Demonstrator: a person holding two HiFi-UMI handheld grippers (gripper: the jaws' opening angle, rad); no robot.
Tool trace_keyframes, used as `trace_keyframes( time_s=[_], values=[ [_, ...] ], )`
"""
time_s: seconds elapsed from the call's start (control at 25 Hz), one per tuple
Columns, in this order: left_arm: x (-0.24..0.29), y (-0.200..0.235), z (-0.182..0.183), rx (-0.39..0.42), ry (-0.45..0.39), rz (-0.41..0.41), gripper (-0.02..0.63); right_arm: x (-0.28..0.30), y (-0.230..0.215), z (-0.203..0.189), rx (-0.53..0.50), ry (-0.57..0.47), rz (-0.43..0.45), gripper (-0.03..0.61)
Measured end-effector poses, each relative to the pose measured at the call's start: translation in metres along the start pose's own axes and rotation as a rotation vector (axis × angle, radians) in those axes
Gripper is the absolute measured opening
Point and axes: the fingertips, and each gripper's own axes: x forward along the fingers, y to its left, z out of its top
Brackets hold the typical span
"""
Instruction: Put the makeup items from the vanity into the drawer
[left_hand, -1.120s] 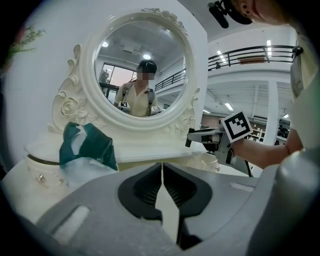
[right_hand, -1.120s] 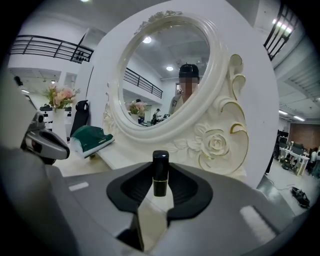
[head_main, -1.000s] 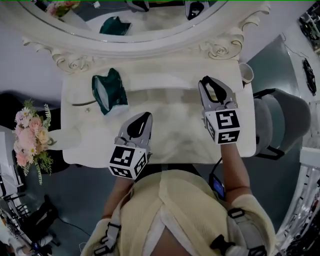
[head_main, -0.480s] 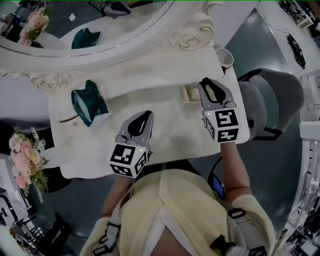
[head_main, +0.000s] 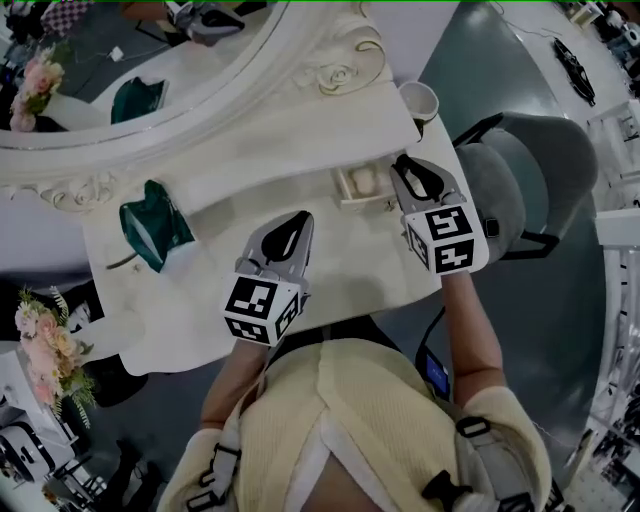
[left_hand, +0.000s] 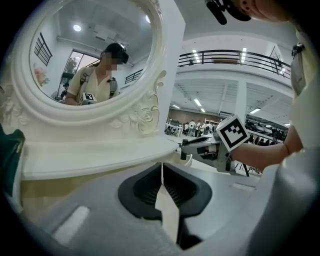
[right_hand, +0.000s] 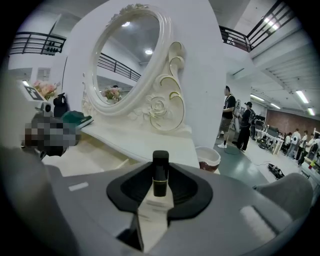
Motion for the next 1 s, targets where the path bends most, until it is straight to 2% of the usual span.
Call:
trace_keyframes(
  time_s=[0.36, 0.64, 1.0],
  values=[
    [0.035, -0.009, 0.011, 0.007, -0.012, -0.043, 0.008, 0.009, 0.003, -0.015, 0.018, 0.042, 0.046, 0.103],
    [0.043, -0.004, 0.006, -0.024, -0.003, -0.024, 0.009, 0.022, 0.010, -0.026, -0.001, 0.162, 0.077, 0.104],
    [0.037, 0.008, -0.001, -0.057, 0.001, 0.005, 0.009, 0.025, 0.010, -0.027, 0.002, 0.202, 0.086, 0.112]
  ],
)
